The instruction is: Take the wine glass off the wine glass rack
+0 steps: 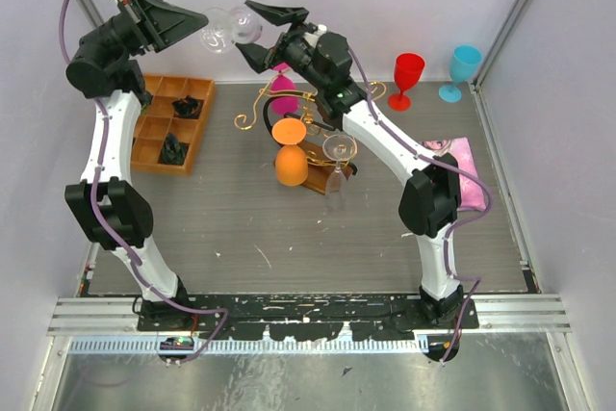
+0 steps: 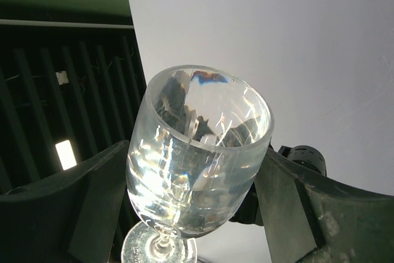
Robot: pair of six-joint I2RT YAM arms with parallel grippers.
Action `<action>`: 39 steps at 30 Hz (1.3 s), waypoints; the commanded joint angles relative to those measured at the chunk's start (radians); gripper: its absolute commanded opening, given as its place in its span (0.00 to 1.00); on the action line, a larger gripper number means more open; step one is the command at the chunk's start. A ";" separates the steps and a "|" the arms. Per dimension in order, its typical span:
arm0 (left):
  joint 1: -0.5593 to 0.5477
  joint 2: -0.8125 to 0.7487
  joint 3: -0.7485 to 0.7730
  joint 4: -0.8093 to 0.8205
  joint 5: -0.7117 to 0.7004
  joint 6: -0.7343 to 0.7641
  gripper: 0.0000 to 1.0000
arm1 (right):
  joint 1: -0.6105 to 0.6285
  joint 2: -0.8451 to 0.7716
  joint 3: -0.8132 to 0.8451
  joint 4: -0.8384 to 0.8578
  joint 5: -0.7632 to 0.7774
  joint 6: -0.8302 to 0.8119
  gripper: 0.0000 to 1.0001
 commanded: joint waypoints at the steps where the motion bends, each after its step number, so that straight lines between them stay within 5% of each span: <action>1: -0.001 -0.004 0.052 0.050 -0.002 0.008 0.00 | 0.004 -0.031 -0.017 0.113 0.017 0.324 0.82; 8: 0.010 -0.013 0.029 0.091 -0.018 -0.017 0.00 | -0.003 -0.044 -0.066 0.157 0.029 0.343 0.84; 13: 0.018 -0.003 0.026 0.143 -0.045 -0.069 0.00 | -0.006 -0.043 -0.060 0.177 0.050 0.337 0.63; 21: 0.017 -0.016 0.005 0.145 -0.045 -0.070 0.01 | -0.007 -0.035 -0.038 0.178 0.068 0.326 0.58; 29: 0.017 -0.042 -0.016 0.145 -0.033 -0.085 0.83 | -0.020 -0.004 0.059 0.144 0.072 0.269 0.57; 39: 0.032 -0.138 -0.082 -0.003 0.020 0.018 0.92 | -0.170 -0.087 0.034 0.053 -0.015 0.032 0.51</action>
